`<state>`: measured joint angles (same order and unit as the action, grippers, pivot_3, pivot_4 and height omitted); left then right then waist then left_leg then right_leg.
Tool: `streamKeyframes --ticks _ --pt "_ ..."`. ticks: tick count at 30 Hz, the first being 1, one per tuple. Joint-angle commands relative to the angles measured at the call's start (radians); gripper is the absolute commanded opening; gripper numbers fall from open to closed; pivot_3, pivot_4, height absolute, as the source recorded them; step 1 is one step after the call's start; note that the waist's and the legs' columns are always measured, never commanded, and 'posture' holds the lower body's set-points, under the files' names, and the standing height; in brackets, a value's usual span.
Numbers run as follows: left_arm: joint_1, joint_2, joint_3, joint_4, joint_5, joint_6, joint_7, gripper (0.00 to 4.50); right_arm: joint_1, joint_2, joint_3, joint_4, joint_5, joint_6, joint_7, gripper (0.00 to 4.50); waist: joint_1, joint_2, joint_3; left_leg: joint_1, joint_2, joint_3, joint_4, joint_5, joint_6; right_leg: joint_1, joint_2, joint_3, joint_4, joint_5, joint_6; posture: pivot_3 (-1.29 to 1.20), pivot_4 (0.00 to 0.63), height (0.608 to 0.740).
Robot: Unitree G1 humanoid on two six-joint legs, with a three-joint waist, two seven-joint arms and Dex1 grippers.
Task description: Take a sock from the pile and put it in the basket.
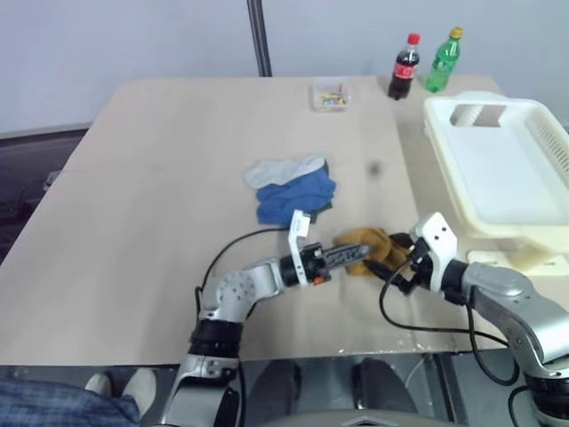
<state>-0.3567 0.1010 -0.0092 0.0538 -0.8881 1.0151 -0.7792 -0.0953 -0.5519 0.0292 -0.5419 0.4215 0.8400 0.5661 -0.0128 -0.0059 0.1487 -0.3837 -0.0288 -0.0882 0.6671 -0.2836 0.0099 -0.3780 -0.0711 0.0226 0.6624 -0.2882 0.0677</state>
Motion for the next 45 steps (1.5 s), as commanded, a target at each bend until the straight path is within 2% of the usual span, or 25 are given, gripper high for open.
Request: streamKeyframes --ticks 1,8,13,16,19,20,22,23,27,30,37,45 --pt "0.009 0.004 -0.003 -0.039 -0.021 0.008 -0.018 2.74 -0.026 0.016 0.017 -0.001 -0.011 -0.025 -0.016 4.5 0.0 0.0 0.0 0.0 0.0 0.0 0.0 0.0 0.0 0.0 0.0 0.0 0.0 0.0 0.0 0.0 0.15 0.74" --pt "0.032 0.042 0.013 -0.092 -0.049 0.022 -0.037 2.74 -0.026 -0.003 0.055 0.027 -0.086 0.016 -0.078 4.5 -0.001 0.0 0.0 0.0 0.0 0.0 0.0 0.002 -0.003 0.0 0.0 0.0 0.0 0.0 0.0 0.0 0.15 0.74" --pt "0.122 0.179 0.079 -0.261 -0.131 0.047 -0.09 2.74 -0.011 -0.01 0.05 -0.001 -0.059 0.095 -0.084 4.5 -0.003 0.001 0.0 0.0 0.002 0.0 -0.001 0.001 -0.003 0.0 0.0 0.001 0.0 0.0 0.0 0.0 0.15 0.74" --pt "0.162 0.258 0.057 -0.34 -0.055 -0.018 -0.088 2.74 0.0 0.004 0.058 -0.008 -0.047 0.119 -0.088 4.5 0.003 0.001 0.0 0.0 0.003 0.0 -0.001 0.0 0.0 0.0 0.0 0.0 0.0 0.0 0.0 0.0 0.15 0.74" --pt "0.19 0.315 0.026 -0.391 0.048 -0.111 -0.074 2.8 -0.004 0.026 0.061 -0.007 -0.041 0.129 -0.098 3.7 0.002 0.0 0.001 0.0 0.002 0.0 -0.001 0.0 0.0 0.0 -0.001 0.0 -0.001 0.0 0.0 0.0 0.15 0.74" --pt "0.199 0.325 0.017 -0.405 0.081 -0.156 -0.074 2.8 -0.008 0.03 0.065 -0.002 -0.043 0.128 -0.1 3.22 0.002 0.0 0.001 0.001 0.002 0.0 -0.001 0.0 0.0 0.0 -0.001 0.001 -0.001 0.0 0.0 0.0 0.15 0.74" --pt "0.217 0.335 0.007 -0.43 0.116 -0.212 -0.082 2.8 -0.012 0.032 0.07 0.006 -0.046 0.123 -0.101 2.82 0.001 0.0 0.001 0.001 0.002 0.0 -0.001 0.0 0.0 0.0 0.0 0.0 -0.001 0.0 0.0 0.0 0.15 0.74" --pt "0.231 0.346 -0.001 -0.442 0.131 -0.233 -0.09 2.8 -0.015 0.033 0.072 0.009 -0.047 0.12 -0.1 2.44 0.001 0.0 0.001 0.001 0.002 0.0 -0.001 0.0 0.0 0.0 0.0 0.001 -0.001 0.0 0.0 0.0 0.15 0.74" --pt "0.278 0.339 0.009 -0.479 0.116 -0.285 -0.104 2.8 -0.026 0.032 0.081 0.031 -0.053 0.103 -0.097 1.17 0.001 0.0 0.001 0.001 0.003 0.0 -0.001 0.0 0.0 0.0 -0.001 0.001 -0.001 0.0 -0.001 0.0 0.15 0.74" --pt "0.292 0.328 0.027 -0.491 0.106 -0.337 -0.111 2.8 -0.029 0.031 0.086 0.041 -0.055 0.094 -0.097 0.01 0.001 0.0 0.001 0.001 0.003 0.001 -0.001 -0.001 0.001 0.0 -0.001 0.001 -0.001 0.0 -0.001 0.0 0.15 0.74" --pt "0.291 0.332 0.033 -0.486 0.115 -0.425 -0.122 2.8 -0.031 0.018 0.08 0.039 -0.043 0.075 -0.074 0.01 -0.001 0.0 0.001 0.001 0.003 0.001 -0.001 -0.001 0.001 0.0 0.0 0.001 -0.001 0.0 -0.001 0.0 0.15 0.74" --pt "0.257 0.356 -0.012 -0.493 0.264 -0.622 -0.154 2.8 -0.025 -0.058 -0.045 -0.056 0.073 0.098 0.017 0.01 0.005 0.002 0.006 -0.001 0.002 0.0 -0.001 -0.001 0.001 0.0 -0.001 0.0 -0.002 0.0 -0.001 0.0 0.15 0.74"
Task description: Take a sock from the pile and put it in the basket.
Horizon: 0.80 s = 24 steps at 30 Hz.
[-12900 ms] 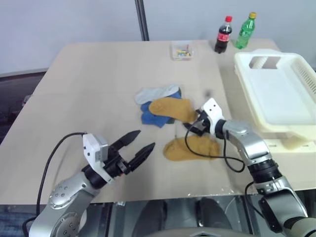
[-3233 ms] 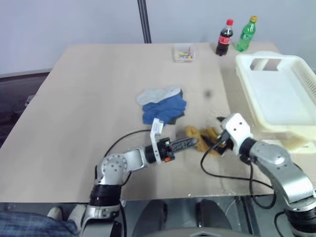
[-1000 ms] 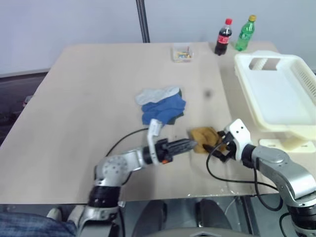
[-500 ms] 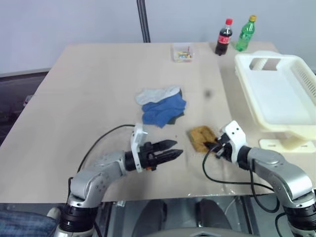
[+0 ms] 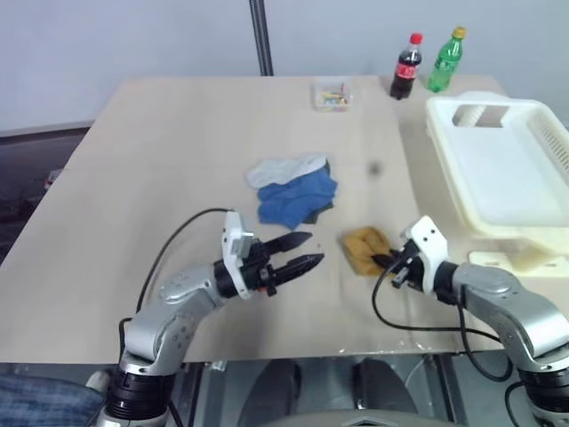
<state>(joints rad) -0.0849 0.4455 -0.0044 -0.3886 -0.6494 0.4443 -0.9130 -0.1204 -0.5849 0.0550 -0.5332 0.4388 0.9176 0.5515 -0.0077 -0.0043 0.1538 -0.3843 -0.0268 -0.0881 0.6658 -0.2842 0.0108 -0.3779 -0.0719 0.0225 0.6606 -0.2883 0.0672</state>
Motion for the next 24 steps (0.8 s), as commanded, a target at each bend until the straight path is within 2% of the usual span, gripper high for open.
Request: streamKeyframes --ticks 1,6,12,16,18,20,24 --pt "-0.016 0.018 -0.022 -0.05 0.03 -0.056 -0.026 2.8 -0.005 -0.038 -0.1 -0.081 0.082 0.034 0.043 0.01 0.0 0.0 0.002 0.0 0.0 0.0 0.0 0.0 0.0 0.0 0.0 0.0 0.0 0.0 0.0 0.0 0.15 0.74" --pt "-0.016 0.01 -0.025 -0.055 0.01 -0.056 -0.021 2.8 -0.105 -0.151 -0.301 -0.124 0.266 0.146 0.105 0.01 -0.006 0.003 0.009 -0.001 0.0 0.001 0.0 0.0 0.0 -0.001 0.0 0.0 -0.001 0.0 0.0 0.0 0.15 0.74" --pt "-0.033 -0.028 -0.02 -0.055 0.0 -0.086 -0.006 2.8 -0.322 -0.196 -0.501 0.016 0.454 0.251 0.055 0.01 -0.004 0.003 0.011 -0.001 0.002 0.0 0.0 0.0 0.001 -0.001 0.002 -0.001 0.0 0.0 0.0 0.0 0.15 0.74" --pt "-0.064 -0.069 -0.035 -0.041 0.002 -0.097 0.012 2.8 -0.383 -0.281 -0.538 0.236 0.349 0.185 0.022 0.01 0.008 0.002 0.012 -0.003 -0.001 0.0 0.002 0.0 0.001 0.0 0.0 -0.002 -0.001 0.0 0.0 0.0 0.15 0.74" --pt "-0.063 -0.076 -0.045 -0.042 0.011 -0.105 0.008 2.8 -0.374 -0.321 -0.516 0.36 0.275 0.111 0.037 0.01 0.009 0.002 0.012 -0.003 -0.001 0.001 0.002 -0.001 0.002 -0.001 0.0 -0.001 -0.002 0.0 0.0 0.0 0.15 0.74" --pt "-0.06 -0.09 -0.048 -0.042 0.018 -0.12 0.015 2.8 -0.386 -0.321 -0.52 0.476 0.267 0.086 0.064 0.01 0.005 0.002 0.012 -0.004 -0.001 0.002 0.002 -0.001 0.002 -0.001 0.0 0.0 -0.002 0.0 0.0 0.0 0.15 0.74" --pt "-0.059 -0.115 -0.041 -0.039 0.017 -0.14 0.034 2.8 -0.415 -0.357 -0.451 0.719 0.11 -0.1 0.073 0.01 -0.005 0.003 0.013 -0.004 0.0 0.002 0.002 -0.001 0.002 -0.001 0.0 0.0 -0.003 0.0 0.0 0.0 0.15 0.74"
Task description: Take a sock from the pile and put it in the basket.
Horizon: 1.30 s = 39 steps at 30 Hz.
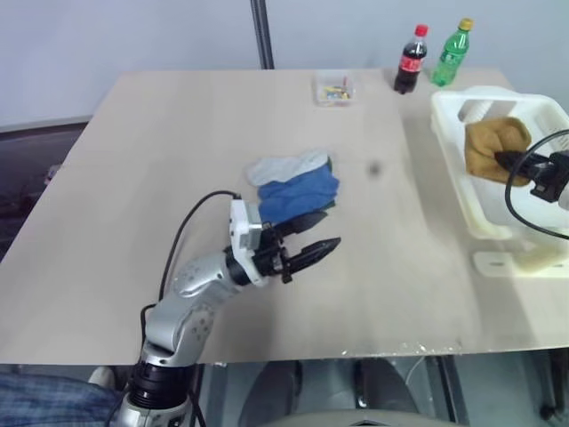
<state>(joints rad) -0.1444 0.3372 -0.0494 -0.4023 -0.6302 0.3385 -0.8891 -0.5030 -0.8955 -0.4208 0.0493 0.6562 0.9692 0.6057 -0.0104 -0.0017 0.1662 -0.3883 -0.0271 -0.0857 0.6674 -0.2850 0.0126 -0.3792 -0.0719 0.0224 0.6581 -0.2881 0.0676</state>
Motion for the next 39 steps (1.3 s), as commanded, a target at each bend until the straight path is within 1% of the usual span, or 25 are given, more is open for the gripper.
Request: streamKeyframes --ticks 1,3,5,7,8,10,12,16,18,21,23,25,27,29,31,33,35,37,39 --pt "0.0 -0.008 0.005 -0.025 -0.002 -0.036 0.011 2.8 -0.043 -0.052 0.039 0.19 -0.14 -0.194 0.019 0.01 -0.002 0.0 0.0 0.0 0.0 0.001 0.0 0.0 0.0 0.0 0.0 0.0 0.001 0.0 0.0 0.0 0.15 0.74" --pt "-0.002 -0.008 0.003 -0.024 -0.001 -0.04 0.008 2.8 -0.065 -0.058 0.058 0.277 -0.178 -0.248 0.033 0.01 -0.003 0.001 0.0 0.001 0.0 0.001 0.0 0.0 0.0 0.0 0.0 0.001 0.001 0.0 0.0 0.0 0.15 0.74" --pt "-0.002 -0.01 0.003 -0.02 0.0 -0.052 0.005 2.8 -0.065 -0.076 0.098 0.335 -0.218 -0.29 0.089 0.92 -0.004 0.001 0.0 0.002 0.0 0.002 0.0 0.0 0.0 0.0 0.001 0.002 0.002 0.0 0.0 0.0 0.15 0.74" --pt "0.0 -0.018 0.005 -0.016 -0.003 -0.066 0.004 2.8 -0.066 -0.082 0.115 0.363 -0.238 -0.312 0.114 1.36 -0.004 0.001 0.0 0.002 0.001 0.002 0.0 0.0 0.0 0.0 0.001 0.002 0.002 0.0 0.0 0.0 0.15 0.74" --pt "0.002 -0.024 0.005 -0.01 0.002 -0.083 0.0 2.8 -0.063 -0.089 0.126 0.37 -0.255 -0.321 0.117 2.03 -0.004 0.001 0.0 0.002 0.001 0.003 0.0 0.0 0.0 0.0 0.001 0.002 0.002 0.0 0.0 0.0 0.15 0.74" --pt "0.002 -0.04 0.004 0.001 0.01 -0.114 0.003 2.8 -0.045 -0.114 0.152 0.369 -0.285 -0.329 0.148 2.92 -0.003 0.001 0.0 0.002 0.001 0.003 0.001 0.0 0.0 0.0 0.001 0.003 0.002 0.0 0.0 0.0 0.15 0.74" --pt "-0.001 -0.047 0.0 0.01 0.019 -0.128 0.005 2.8 -0.024 -0.14 0.159 0.349 -0.294 -0.324 0.185 3.63 0.0 0.001 0.0 0.002 0.001 0.003 0.001 0.0 -0.001 0.0 0.001 0.003 0.002 0.0 0.0 0.0 0.15 0.74" --pt "-0.004 -0.054 -0.006 0.015 0.021 -0.138 0.008 2.8 0.018 -0.19 0.157 0.304 -0.313 -0.338 0.238 3.63 0.001 0.001 0.0 0.002 0.001 0.002 0.001 0.0 -0.001 0.0 0.001 0.002 0.002 0.0 0.0 0.0 0.15 0.74" --pt "-0.01 -0.059 -0.009 0.016 0.018 -0.138 0.011 2.8 0.048 -0.233 0.159 0.28 -0.34 -0.38 0.267 3.63 0.0 0.001 0.0 0.002 0.001 0.002 0.001 0.0 0.0 0.0 0.001 0.002 0.002 0.0 0.0 0.0 0.15 0.74" --pt "-0.013 -0.058 -0.01 0.014 0.016 -0.136 0.01 2.8 0.072 -0.277 0.138 0.226 -0.358 -0.405 0.282 3.63 -0.001 0.002 0.0 0.002 0.001 0.002 0.001 0.0 0.0 0.0 0.001 0.002 0.002 0.0 0.0 0.0 0.15 0.74" --pt "-0.009 -0.051 -0.009 0.011 0.016 -0.134 0.006 2.8 0.08 -0.297 0.119 0.18 -0.359 -0.421 0.289 3.63 -0.005 0.002 0.0 0.003 0.002 0.003 0.001 0.0 0.0 0.0 0.001 0.003 0.003 0.0 0.0 0.0 0.15 0.74" --pt "-0.001 -0.042 -0.002 0.006 0.013 -0.131 0.007 2.8 0.059 -0.289 0.085 0.115 -0.32 -0.43 0.297 3.63 -0.006 0.002 0.0 0.003 0.002 0.003 0.001 0.0 0.0 0.0 0.002 0.003 0.003 0.0 0.0 0.0 0.15 0.74" --pt "0.012 -0.029 0.014 -0.001 0.006 -0.121 0.016 2.8 0.072 -0.231 0.046 0.0 -0.219 -0.424 0.347 3.63 -0.006 0.002 0.001 0.004 0.002 0.003 0.001 0.0 0.0 0.0 0.002 0.003 0.004 0.0 0.0 0.0 0.15 0.74" --pt "0.032 -0.01 0.025 -0.012 -0.002 -0.107 0.02 2.8 0.119 -0.149 0.022 -0.123 -0.121 -0.38 0.359 3.63 -0.005 0.002 0.001 0.004 0.003 0.003 0.001 0.0 0.0 0.001 0.003 0.003 0.003 0.0 0.0 0.0 0.15 0.74" --pt "0.054 0.008 0.033 -0.022 -0.004 -0.102 0.019 2.8 0.187 -0.055 0.021 -0.259 -0.047 -0.334 0.321 3.63 -0.001 0.0 0.0 0.004 0.004 0.001 0.001 0.0 0.0 0.001 0.003 0.002 0.003 0.0 0.0 0.0 0.15 0.74" --pt "0.102 0.038 0.057 -0.049 -0.007 -0.079 0.045 2.8 0.322 0.101 0.078 -0.429 0.007 -0.334 0.248 3.63 0.006 -0.001 0.0 0.003 0.004 0.0 0.001 0.0 0.0 0.001 0.003 0.001 0.003 0.0 0.0 0.0 0.15 0.74" --pt "0.154 0.073 0.079 -0.082 -0.017 -0.055 0.055 2.8 0.428 0.196 0.105 -0.537 0.04 -0.339 0.218 3.63 0.014 0.001 0.001 0.0 0.003 -0.002 0.001 0.0 0.0 0.0 0.002 0.0 0.002 0.0 0.0 0.0 0.15 0.74" --pt "0.224 0.116 0.109 -0.11 -0.025 -0.023 0.066 2.8 0.531 0.205 0.133 -0.572 -0.007 -0.399 0.262 3.63 0.02 0.005 0.002 -0.005 0.001 -0.002 0.002 0.001 -0.001 -0.006 0.0 0.0 0.003 0.0 0.0 0.0 0.15 0.74" --pt "0.276 0.149 0.13 -0.125 -0.017 -0.01 0.075 2.8 0.597 0.197 0.15 -0.571 -0.05 -0.456 0.291 3.63 0.022 0.004 0.002 -0.007 -0.002 0.0 0.003 0.002 -0.003 -0.008 -0.002 0.002 0.003 0.0 0.001 0.0 0.15 0.74"
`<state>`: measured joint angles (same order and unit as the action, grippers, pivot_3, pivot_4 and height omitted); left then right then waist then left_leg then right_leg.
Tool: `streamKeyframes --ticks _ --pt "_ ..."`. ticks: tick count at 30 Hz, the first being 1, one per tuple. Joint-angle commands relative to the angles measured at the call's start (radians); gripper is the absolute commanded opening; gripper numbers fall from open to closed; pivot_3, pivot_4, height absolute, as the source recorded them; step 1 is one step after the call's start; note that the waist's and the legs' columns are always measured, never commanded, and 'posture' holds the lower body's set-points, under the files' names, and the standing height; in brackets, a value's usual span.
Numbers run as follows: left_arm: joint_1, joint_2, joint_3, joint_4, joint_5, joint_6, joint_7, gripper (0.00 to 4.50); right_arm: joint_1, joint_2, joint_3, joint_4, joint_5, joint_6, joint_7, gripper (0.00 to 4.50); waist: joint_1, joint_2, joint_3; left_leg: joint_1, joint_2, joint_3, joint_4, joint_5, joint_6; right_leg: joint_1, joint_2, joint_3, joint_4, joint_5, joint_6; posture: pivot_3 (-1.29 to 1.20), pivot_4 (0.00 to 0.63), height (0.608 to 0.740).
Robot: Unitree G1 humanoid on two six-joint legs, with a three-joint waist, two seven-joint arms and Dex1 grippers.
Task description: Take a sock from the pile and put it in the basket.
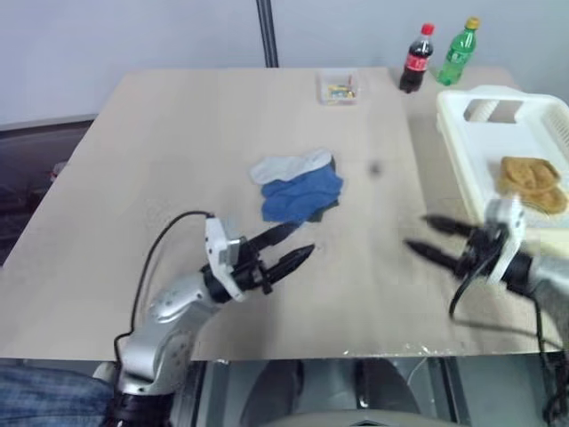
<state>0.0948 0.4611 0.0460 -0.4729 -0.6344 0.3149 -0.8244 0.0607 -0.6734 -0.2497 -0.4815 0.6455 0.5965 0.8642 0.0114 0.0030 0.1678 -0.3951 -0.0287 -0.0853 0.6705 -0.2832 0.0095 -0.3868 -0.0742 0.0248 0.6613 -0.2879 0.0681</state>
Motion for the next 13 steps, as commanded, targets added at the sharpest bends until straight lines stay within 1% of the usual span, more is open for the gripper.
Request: streamKeyframes --ticks 1,3,5,7,9,13 --pt "0.069 0.046 0.048 -0.06 0.001 0.027 0.022 2.8 0.064 -0.03 -0.022 -0.027 -0.059 -0.117 0.048 3.63 0.0 -0.001 0.0 0.001 0.0 0.0 0.0 0.0 0.0 0.001 0.0 0.0 0.0 0.001 0.001 0.0 0.15 0.74" --pt "0.133 0.079 0.092 -0.076 0.023 0.052 0.06 2.8 0.103 -0.041 -0.04 0.028 -0.101 -0.179 0.066 3.63 0.0 -0.002 -0.001 0.002 0.0 0.0 0.0 -0.002 0.003 0.002 0.0 0.0 0.0 0.001 0.003 0.0 0.15 0.74" --pt "0.193 0.1 0.137 -0.091 0.037 0.044 0.076 2.8 0.134 -0.062 -0.057 0.077 -0.142 -0.247 0.093 3.63 0.0 -0.002 0.0 0.007 0.001 0.0 -0.001 -0.002 0.004 0.006 0.002 0.0 0.0 0.001 0.002 0.0 0.15 0.74" --pt "0.251 0.122 0.173 -0.105 0.044 0.055 0.088 2.8 0.15 -0.06 -0.076 0.104 -0.14 -0.287 0.107 3.63 0.0 -0.002 0.0 0.011 0.002 0.001 -0.002 -0.002 0.004 0.009 0.002 0.001 0.0 0.001 0.002 0.0 0.15 0.74" --pt "0.302 0.137 0.202 -0.112 0.067 0.034 0.084 2.8 0.168 -0.05 -0.09 0.115 -0.121 -0.312 0.127 3.63 -0.002 -0.002 0.0 0.012 0.004 0.002 -0.002 -0.002 0.004 0.01 0.003 0.001 0.0 0.001 0.002 0.0 0.15 0.74" --pt "0.332 0.145 0.233 -0.121 0.09 0.02 0.099 2.8 0.183 -0.048 -0.085 0.118 -0.107 -0.328 0.148 3.63 -0.001 -0.002 0.0 0.012 0.004 0.002 -0.002 -0.003 0.004 0.01 0.003 0.002 0.0 0.001 0.002 0.0 0.15 0.74"
